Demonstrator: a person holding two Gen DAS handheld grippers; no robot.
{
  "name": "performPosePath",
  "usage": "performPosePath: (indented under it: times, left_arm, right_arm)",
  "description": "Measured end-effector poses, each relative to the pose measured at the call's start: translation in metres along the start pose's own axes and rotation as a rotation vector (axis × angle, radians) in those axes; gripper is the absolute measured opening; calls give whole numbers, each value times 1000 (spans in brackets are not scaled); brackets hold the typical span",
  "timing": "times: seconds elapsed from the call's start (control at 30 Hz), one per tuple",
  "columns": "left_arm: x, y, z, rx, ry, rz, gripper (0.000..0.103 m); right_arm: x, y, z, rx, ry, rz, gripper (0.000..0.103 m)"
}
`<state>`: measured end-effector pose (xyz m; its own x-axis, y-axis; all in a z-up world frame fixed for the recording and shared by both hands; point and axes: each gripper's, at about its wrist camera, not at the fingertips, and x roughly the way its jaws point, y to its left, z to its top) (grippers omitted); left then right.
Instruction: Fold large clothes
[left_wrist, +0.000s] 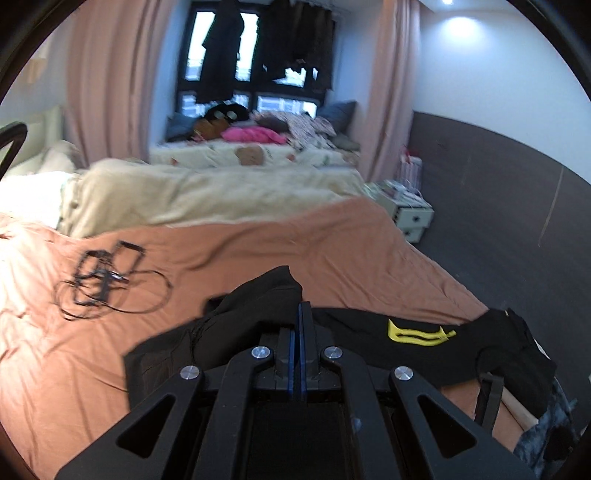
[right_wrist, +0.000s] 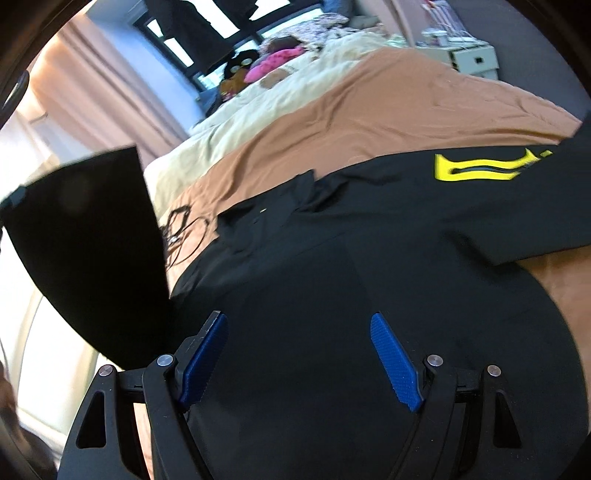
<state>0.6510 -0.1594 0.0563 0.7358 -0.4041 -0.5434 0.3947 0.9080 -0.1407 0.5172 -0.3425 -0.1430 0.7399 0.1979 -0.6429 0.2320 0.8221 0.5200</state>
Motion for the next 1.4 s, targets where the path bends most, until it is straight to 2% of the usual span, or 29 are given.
performPosePath:
  times: [0.23, 0.33, 0.43, 0.5, 0.53, 0.6, 0.63, 0.67, 0.7, 0.73, 0.77, 0.87, 1.03, 1.2, 1.4]
  left_arm:
    - [77, -42, -33, -5, 130, -115, 4]
    - [106, -51, -51, -34, 250, -188, 4]
    - [118, -45, -67, -85, 358, -232, 4]
    - [114, -34, -76, -110, 390, -250, 5]
    - [109, -27, -80, -122, 404, -264, 8]
    - [98, -18, -84, -130, 407, -277, 16]
    - [94, -15, -85, -128, 405, -275, 31]
    - [86, -9, -86, -127, 399, -274, 53]
    - [77, -3, -88, -132, 389, -280, 66]
    - [67, 5, -90, -140, 370, -292, 87]
    - [59, 11, -92, -142, 348, -293, 92]
    - [38, 33, -97, -129, 310, -202, 92]
    - [10, 87, -114, -140, 280, 15, 92]
    - [-5, 130, -133, -169, 270, 124, 89]
    - [-7, 172, -160, -185, 295, 213, 70]
  right_arm:
    - [-12, -56, 19, 130, -25, -16, 80]
    - [-13, -67, 26, 160, -37, -30, 80]
    - [-14, -77, 29, 182, -42, -42, 80]
    - [-13, -80, 30, 192, -43, -46, 80]
    - [-12, -79, 30, 191, -42, -47, 80]
    - [-13, -76, 28, 186, -38, -45, 80]
    - [-13, -75, 28, 183, -37, -42, 80]
    - [-12, -69, 27, 174, -34, -38, 80]
    - [-11, -66, 26, 166, -32, -35, 80]
    - [-10, -60, 25, 152, -29, -32, 80]
    - [-9, -55, 24, 138, -26, -30, 80]
    - [-4, -40, 19, 88, -17, -25, 80]
    - [20, 2, 1, -57, 54, -27, 80]
    - [57, 25, -21, -168, 125, -79, 80]
    - [88, 51, -43, -318, 211, -156, 80]
